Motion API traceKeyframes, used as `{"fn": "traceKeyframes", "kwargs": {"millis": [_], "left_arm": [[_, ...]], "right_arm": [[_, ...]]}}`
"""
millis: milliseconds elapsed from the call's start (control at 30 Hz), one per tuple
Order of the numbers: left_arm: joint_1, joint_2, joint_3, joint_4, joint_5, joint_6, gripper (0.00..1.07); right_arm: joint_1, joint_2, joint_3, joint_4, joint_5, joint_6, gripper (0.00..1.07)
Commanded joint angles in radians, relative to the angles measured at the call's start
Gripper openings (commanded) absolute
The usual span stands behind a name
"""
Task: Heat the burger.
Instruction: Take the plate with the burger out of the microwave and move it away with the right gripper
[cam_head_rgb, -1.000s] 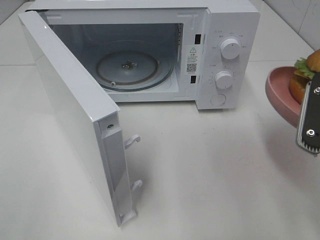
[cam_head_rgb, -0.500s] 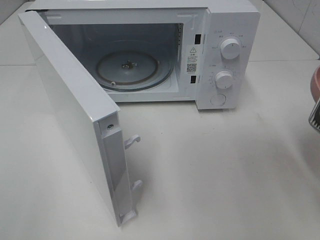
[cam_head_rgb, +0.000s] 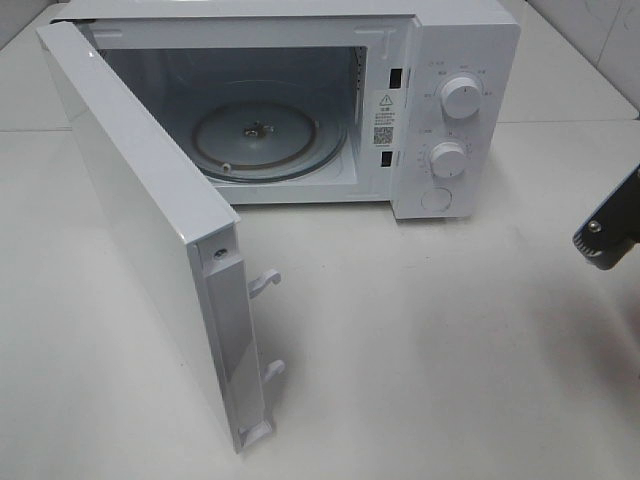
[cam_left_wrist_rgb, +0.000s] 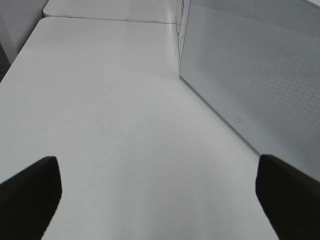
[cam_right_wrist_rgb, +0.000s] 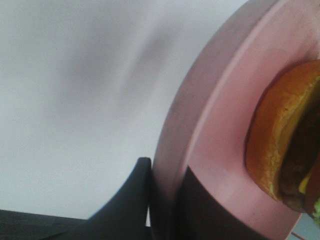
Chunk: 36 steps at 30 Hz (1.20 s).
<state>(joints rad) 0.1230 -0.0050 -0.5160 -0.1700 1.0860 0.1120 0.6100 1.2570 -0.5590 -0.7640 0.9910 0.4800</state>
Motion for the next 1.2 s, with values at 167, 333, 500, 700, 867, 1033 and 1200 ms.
{"fn": "traceKeyframes", "kwargs": {"millis": [167,333,500,700,867,1033,1200], "left_arm": [[0.002,-0.017,-0.002,-0.005,-0.013,-0.003,0.98],[0.002,-0.017,-0.002,-0.005,-0.013,-0.003,0.98],[0.002,-0.017,-0.002,-0.005,-0.013,-0.003,0.98],[0.002,-0.017,-0.002,-0.005,-0.013,-0.003,0.98],[0.002,-0.017,-0.002,-0.005,-0.013,-0.003,0.98],[0.002,-0.017,-0.002,-0.005,-0.013,-0.003,0.98],[0.002,-0.017,-0.002,-0.005,-0.013,-0.003,0.98]], "right_arm": [[-0.004,0.092,-0.008,-0.076,0.047,0.149,0.00],[-0.004,0.158,-0.008,-0.081,0.050,0.222,0.00],[-0.020,0.214,-0.008,-0.109,0.055,0.329,0.00],[-0.081,0.278,-0.008,-0.125,0.043,0.379,0.01],[-0.115,0.336,-0.008,-0.125,0.005,0.390,0.01],[-0.164,0.397,-0.008,-0.132,-0.062,0.424,0.02],[-0.191,0.465,-0.008,-0.160,-0.104,0.465,0.02]]}}
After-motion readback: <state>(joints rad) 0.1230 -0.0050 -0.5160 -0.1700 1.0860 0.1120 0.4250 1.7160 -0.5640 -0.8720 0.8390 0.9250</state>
